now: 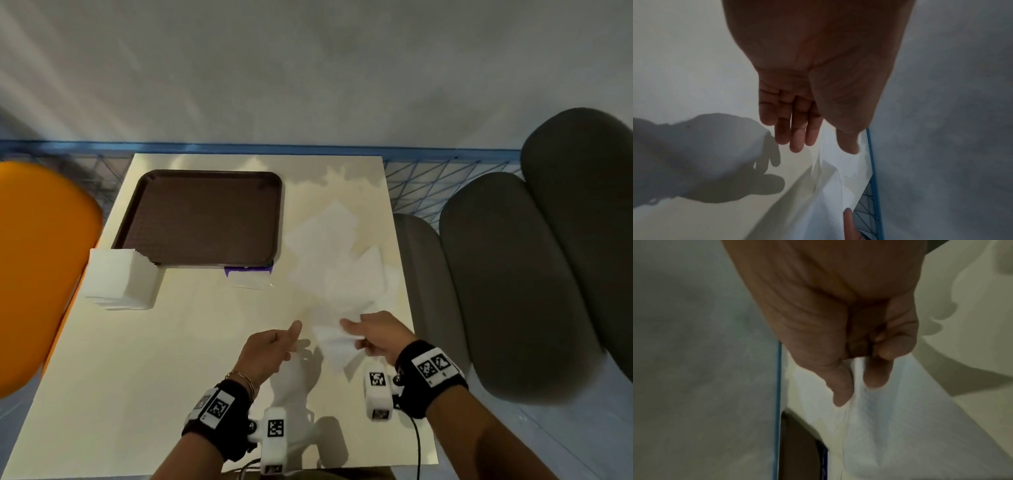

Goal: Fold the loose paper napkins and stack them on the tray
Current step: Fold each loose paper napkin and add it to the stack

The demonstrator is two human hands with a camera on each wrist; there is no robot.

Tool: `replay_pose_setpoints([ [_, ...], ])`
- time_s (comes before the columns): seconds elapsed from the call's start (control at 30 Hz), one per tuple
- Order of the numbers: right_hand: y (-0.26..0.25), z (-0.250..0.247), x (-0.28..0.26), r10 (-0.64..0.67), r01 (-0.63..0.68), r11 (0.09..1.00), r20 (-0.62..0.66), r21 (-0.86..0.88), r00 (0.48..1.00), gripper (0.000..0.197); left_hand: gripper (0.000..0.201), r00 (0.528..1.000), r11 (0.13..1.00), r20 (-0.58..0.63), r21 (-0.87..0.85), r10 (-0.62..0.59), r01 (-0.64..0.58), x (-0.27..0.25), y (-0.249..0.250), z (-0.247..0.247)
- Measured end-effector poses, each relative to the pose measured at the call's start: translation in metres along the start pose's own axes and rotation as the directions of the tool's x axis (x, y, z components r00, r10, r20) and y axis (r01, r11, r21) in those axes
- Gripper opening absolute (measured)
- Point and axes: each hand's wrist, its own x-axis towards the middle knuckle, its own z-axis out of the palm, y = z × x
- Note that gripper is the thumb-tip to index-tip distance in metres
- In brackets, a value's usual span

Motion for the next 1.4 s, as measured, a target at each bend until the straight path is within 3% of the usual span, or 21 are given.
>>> replay_pose_setpoints([
  [0.17,-0.018,0.016,-0.047,-0.207,0.235,0.959,0.179,-0.157,0.962,0.010,0.077,0.990,0.985,0.136,-0.162,-0.037,0.059,-0.012,0.011,0.006],
  [0.3,-0.034,0.014,-0.071,-0.328,0.401,0.877,0.280,-0.266,0.902,0.013,0.051,0.981,0.870,0.177,-0.493,0.077,0.020,-0.026,0.018,-0.003],
  [0.37,-0.043,0.011,-0.080,-0.375,0.464,0.828,0.305,-0.314,0.875,0.011,0.040,0.983,0.817,0.131,-0.576,0.129,-0.031,-0.038,0.028,-0.010],
  [0.47,-0.054,0.009,-0.089,-0.393,0.517,0.776,0.365,-0.360,0.844,0.007,0.032,0.984,0.803,0.051,-0.586,0.170,-0.109,-0.056,0.042,-0.021],
  [0.53,-0.060,0.008,-0.094,-0.395,0.548,0.748,0.411,-0.376,0.822,0.015,0.031,0.984,0.811,0.026,-0.570,0.175,-0.129,-0.065,0.047,-0.028],
  [0.63,-0.071,0.010,-0.104,-0.455,0.638,0.644,0.459,-0.422,0.763,0.019,0.035,0.986,0.825,0.031,-0.551,0.166,-0.121,-0.075,0.048,-0.038],
  [0.83,-0.090,0.013,-0.134,-0.567,0.771,0.549,0.533,-0.323,0.627,0.015,0.058,0.966,0.840,0.208,-0.542,0.157,-0.020,-0.088,0.034,-0.041],
  [0.93,-0.098,0.015,-0.142,-0.597,0.825,0.491,0.580,-0.281,0.554,0.020,0.055,0.911,0.769,0.361,-0.634,0.198,0.084,-0.099,0.029,-0.035],
  [1.0,-0.101,0.015,-0.144,-0.604,0.847,0.464,0.606,-0.260,0.517,0.019,0.054,0.882,0.718,0.393,-0.690,0.262,0.094,-0.105,0.028,-0.030],
  [1.07,-0.103,0.015,-0.144,-0.614,0.866,0.438,0.623,-0.243,0.485,0.017,0.058,0.897,0.679,0.333,-0.732,0.292,0.051,-0.109,0.028,-0.027],
  [1.13,-0.105,0.011,-0.145,-0.630,0.876,0.418,0.618,-0.240,0.470,0.019,0.053,0.938,0.704,0.221,-0.710,0.267,-0.033,-0.110,0.031,-0.028],
  [1.23,-0.105,0.004,-0.147,-0.629,0.850,0.436,0.575,-0.296,0.523,0.036,0.037,0.967,0.735,-0.005,-0.649,0.255,-0.197,-0.112,0.036,-0.036],
  [1.33,-0.101,0.008,-0.143,-0.638,0.772,0.564,0.438,-0.294,0.633,0.034,0.023,0.917,0.753,-0.251,-0.524,0.309,-0.397,-0.117,0.043,-0.044],
  [1.4,-0.098,0.016,-0.139,-0.654,0.747,0.609,0.365,-0.267,0.663,0.021,0.016,0.864,0.752,-0.357,-0.440,0.355,-0.491,-0.120,0.046,-0.045],
])
